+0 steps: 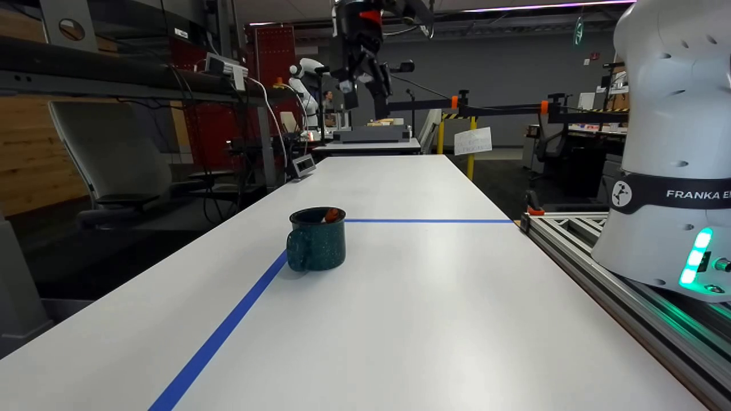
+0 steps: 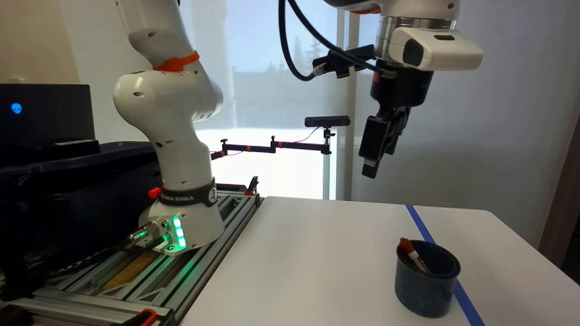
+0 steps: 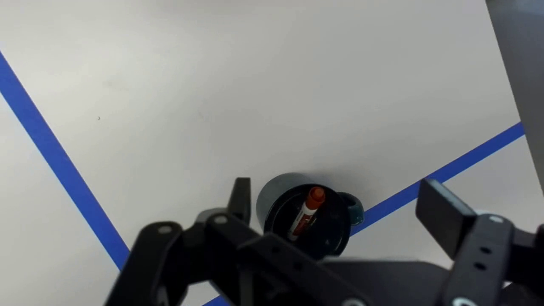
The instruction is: Remove the marker from the mug
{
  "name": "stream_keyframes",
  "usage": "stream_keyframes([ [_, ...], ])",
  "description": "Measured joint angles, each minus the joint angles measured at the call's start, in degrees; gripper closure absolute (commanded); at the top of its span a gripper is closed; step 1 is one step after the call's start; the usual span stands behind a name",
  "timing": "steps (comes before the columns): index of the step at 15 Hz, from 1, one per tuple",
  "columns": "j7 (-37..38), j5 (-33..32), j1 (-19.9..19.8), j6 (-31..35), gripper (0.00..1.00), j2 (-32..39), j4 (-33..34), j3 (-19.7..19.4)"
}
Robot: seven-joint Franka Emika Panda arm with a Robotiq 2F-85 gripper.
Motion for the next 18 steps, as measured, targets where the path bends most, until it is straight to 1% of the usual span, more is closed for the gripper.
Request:
stream_keyframes([
  [3,4.81,1.77,-0.44,-1.32,0.00,4.93,3.70,0.63],
  [6,7.06,4.90,-0.77,-1.84,0.00,9.74,6.42,1.03],
  [9,7.82,8.78,-0.84,-1.90,0.00,14.24,8.71,1.69],
  [12,7.87,11.32,-0.84,-1.58,0.00,17.87,10.69,2.67],
  [18,7.87,11.79,-0.84,0.40,0.00,23.79,14.68,3.63],
])
